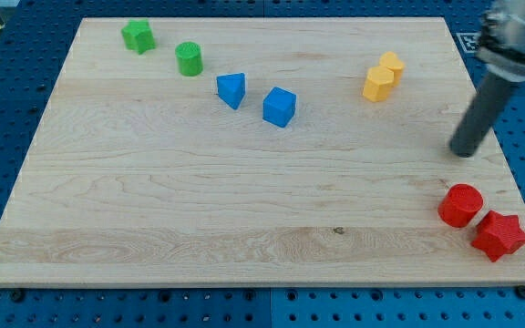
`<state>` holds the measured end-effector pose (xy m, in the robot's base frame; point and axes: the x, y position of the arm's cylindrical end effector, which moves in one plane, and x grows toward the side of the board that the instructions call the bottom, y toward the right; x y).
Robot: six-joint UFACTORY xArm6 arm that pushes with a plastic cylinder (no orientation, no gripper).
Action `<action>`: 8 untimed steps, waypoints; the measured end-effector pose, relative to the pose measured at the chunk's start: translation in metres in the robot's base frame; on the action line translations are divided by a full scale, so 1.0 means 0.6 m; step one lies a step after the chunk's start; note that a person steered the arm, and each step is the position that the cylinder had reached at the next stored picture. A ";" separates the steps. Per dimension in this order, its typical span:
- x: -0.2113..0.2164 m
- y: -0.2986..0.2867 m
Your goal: Place the hexagon diagonal to red circle
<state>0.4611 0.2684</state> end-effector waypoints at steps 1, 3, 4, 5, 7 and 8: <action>-0.014 0.116; -0.173 0.064; -0.221 -0.038; -0.235 -0.120; -0.229 -0.126; -0.279 -0.164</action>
<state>0.2934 0.1699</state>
